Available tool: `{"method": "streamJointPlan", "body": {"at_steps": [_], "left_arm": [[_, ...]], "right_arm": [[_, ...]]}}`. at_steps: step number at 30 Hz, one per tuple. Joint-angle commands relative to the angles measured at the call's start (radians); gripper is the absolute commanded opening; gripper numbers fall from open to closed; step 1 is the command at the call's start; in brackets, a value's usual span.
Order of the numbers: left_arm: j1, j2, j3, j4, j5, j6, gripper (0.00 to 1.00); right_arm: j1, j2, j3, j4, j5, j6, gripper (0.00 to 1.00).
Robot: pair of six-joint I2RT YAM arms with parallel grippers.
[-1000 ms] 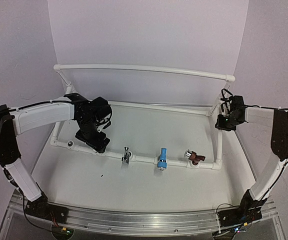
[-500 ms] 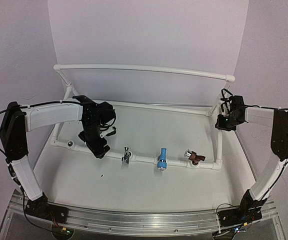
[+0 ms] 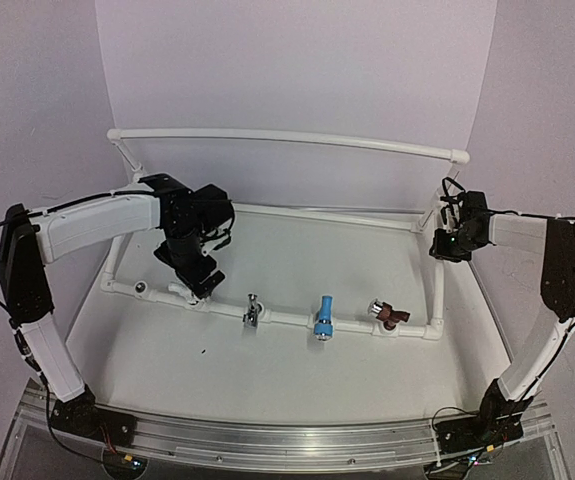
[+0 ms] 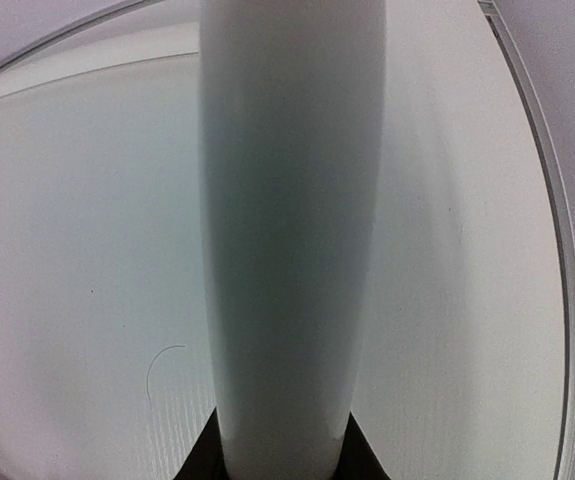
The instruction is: Install the water faucets
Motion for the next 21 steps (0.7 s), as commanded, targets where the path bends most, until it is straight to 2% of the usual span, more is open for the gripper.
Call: {"method": "streamJointPlan", "body": {"at_steps": [1,5,7,10,12,15,18,21], "left_arm": [[0.014,-0.132,0.109,-0.026,-0.100,-0.111,1.00],[0.014,-0.217,0.105,-0.003,-0.094,-0.219,1.00],[0.014,-0.273,0.086,0.017,-0.094,-0.319,1.00],[0.015,-0.403,-0.010,0.110,-0.001,-0.494,1.00],[0.014,-0.490,-0.087,0.169,0.041,-0.661,1.00],[0.013,-0.634,-0.262,0.271,0.085,-0.888,1.00],[0.013,-0.737,-0.382,0.316,0.059,-1.141,1.00],[0.011,-0.763,-0.445,0.339,0.037,-1.258,1.00]], "right_arm": [[-0.002,-0.007,0.004,-0.005,0.018,-0.104,0.00],[-0.002,-0.009,0.002,-0.005,0.018,-0.104,0.00],[-0.002,-0.009,0.001,-0.005,0.017,-0.105,0.00],[-0.002,-0.007,0.002,-0.005,0.018,-0.104,0.00],[-0.002,-0.005,0.002,-0.004,0.017,-0.103,0.00],[-0.002,-0.003,0.004,-0.004,0.015,-0.099,0.00],[-0.002,0.002,0.007,-0.004,0.013,-0.097,0.00],[-0.002,0.007,0.012,-0.004,0.007,-0.091,0.00]]}}
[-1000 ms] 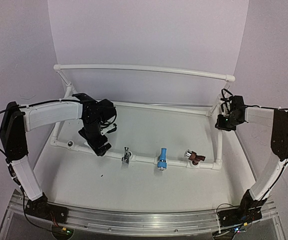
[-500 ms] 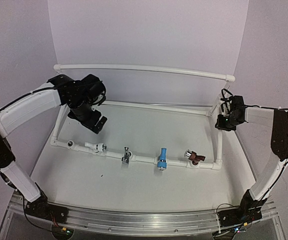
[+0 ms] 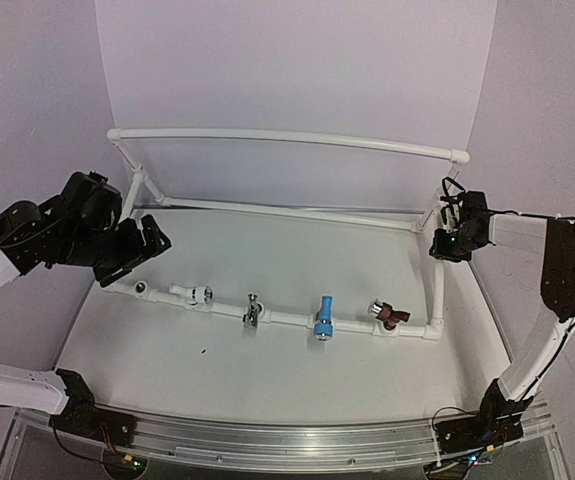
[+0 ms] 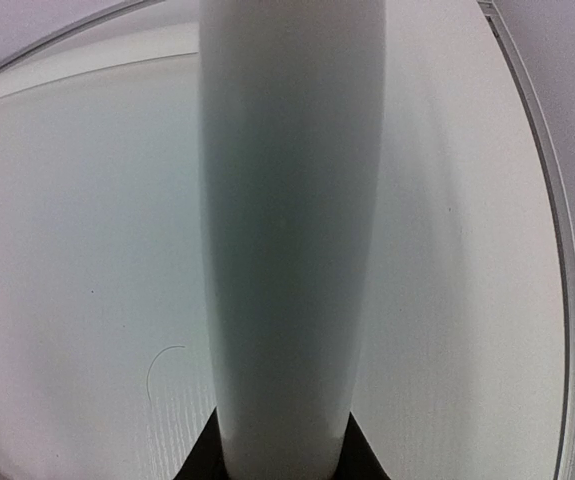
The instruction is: Install the water faucets
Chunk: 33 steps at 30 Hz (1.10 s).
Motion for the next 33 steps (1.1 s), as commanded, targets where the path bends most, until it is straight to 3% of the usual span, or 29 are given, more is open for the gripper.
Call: {"method": "streamJointPlan", "body": {"at_steps": [1,8,25,33], "left_arm": [[-0.003,-0.016,-0.080,0.099,-0.017,-0.355,1.00],[-0.009,0.124,-0.100,0.067,-0.002,-0.589,1.00],[-0.012,0.317,-0.127,0.232,0.019,-0.643,0.90],[-0.012,0.375,-0.129,0.288,0.040,-0.615,0.73]], "right_arm": [[-0.002,0.007,0.013,-0.005,0.007,-0.090,0.00],[-0.002,0.006,0.006,-0.004,0.010,-0.089,0.00],[-0.002,-0.004,0.005,-0.004,0.019,-0.097,0.00],[-0.002,-0.002,0.001,-0.004,0.020,-0.101,0.00]]}}
